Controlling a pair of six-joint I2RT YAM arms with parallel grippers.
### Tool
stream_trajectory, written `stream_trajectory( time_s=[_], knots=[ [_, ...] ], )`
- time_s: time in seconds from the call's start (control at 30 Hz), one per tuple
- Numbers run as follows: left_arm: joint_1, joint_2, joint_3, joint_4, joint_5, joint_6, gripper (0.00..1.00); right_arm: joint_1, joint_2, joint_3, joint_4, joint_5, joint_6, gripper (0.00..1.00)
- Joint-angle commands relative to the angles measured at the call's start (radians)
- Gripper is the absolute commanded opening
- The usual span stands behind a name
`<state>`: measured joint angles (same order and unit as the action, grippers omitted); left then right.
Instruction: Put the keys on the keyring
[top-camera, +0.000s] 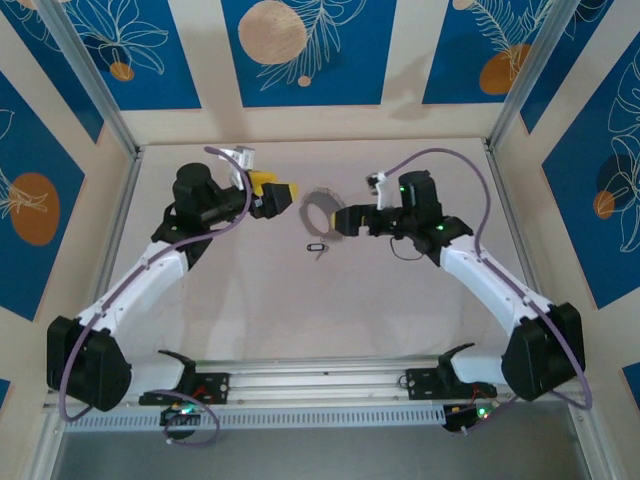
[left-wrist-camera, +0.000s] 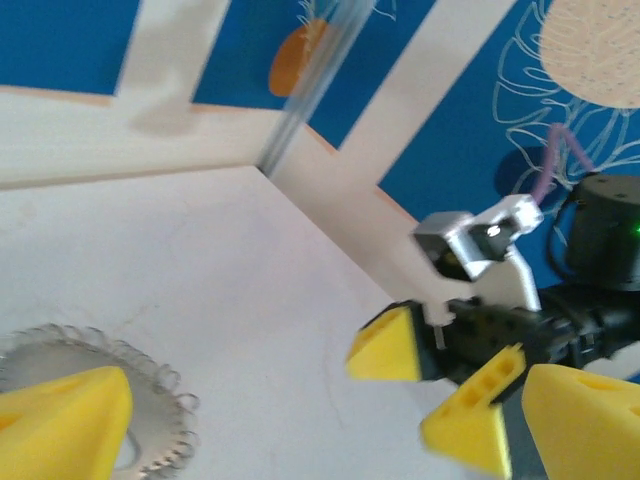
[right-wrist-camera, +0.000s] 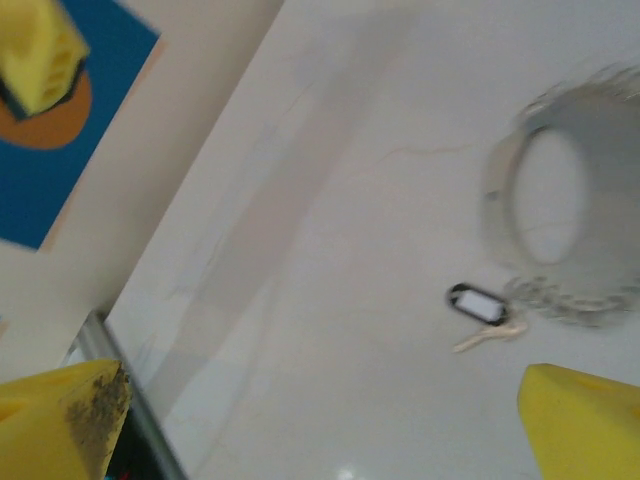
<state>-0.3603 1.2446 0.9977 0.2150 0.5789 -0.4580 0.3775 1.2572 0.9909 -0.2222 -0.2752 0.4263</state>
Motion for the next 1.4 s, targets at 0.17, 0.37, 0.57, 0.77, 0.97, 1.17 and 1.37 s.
stream_trajectory(
  time_s=[0.17, 0.37, 0.57, 0.77, 0.97, 1.17, 1.37],
  knots=[
    [0.044, -0.181, -0.150, 0.031, -0.442, 0.300, 1.00, -0.137, -0.056, -0.011, -0.045, 0.465, -0.007, 0.99],
    [0.180, -0.244, -0.251, 0.037, -0.579, 0.366, 1.00, -0.220, -0.070, -0.151, 0.202, 0.670, 0.027, 0.99],
    [0.268, -0.271, -0.443, 0.162, -0.597, 0.394, 1.00, -0.299, 0.011, -0.206, 0.265, 0.750, -0.065, 0.99],
    [0.276, -0.199, -0.626, 0.373, -0.664, 0.442, 1.00, -0.330, 0.070, -0.333, 0.470, 0.754, -0.208, 0.99],
    [0.281, -0.009, -0.682, 0.541, -0.697, 0.463, 1.00, -0.377, 0.158, -0.431, 0.694, 0.589, -0.233, 0.99],
    [0.282, 0.198, -0.747, 0.847, -0.690, 0.490, 0.99, -0.377, 0.270, -0.625, 1.137, 0.440, -0.290, 0.99],
    [0.282, 0.309, -0.683, 0.817, -0.630, 0.513, 0.99, -0.388, 0.269, -0.576, 1.032, 0.340, -0.317, 0.99]
  ],
)
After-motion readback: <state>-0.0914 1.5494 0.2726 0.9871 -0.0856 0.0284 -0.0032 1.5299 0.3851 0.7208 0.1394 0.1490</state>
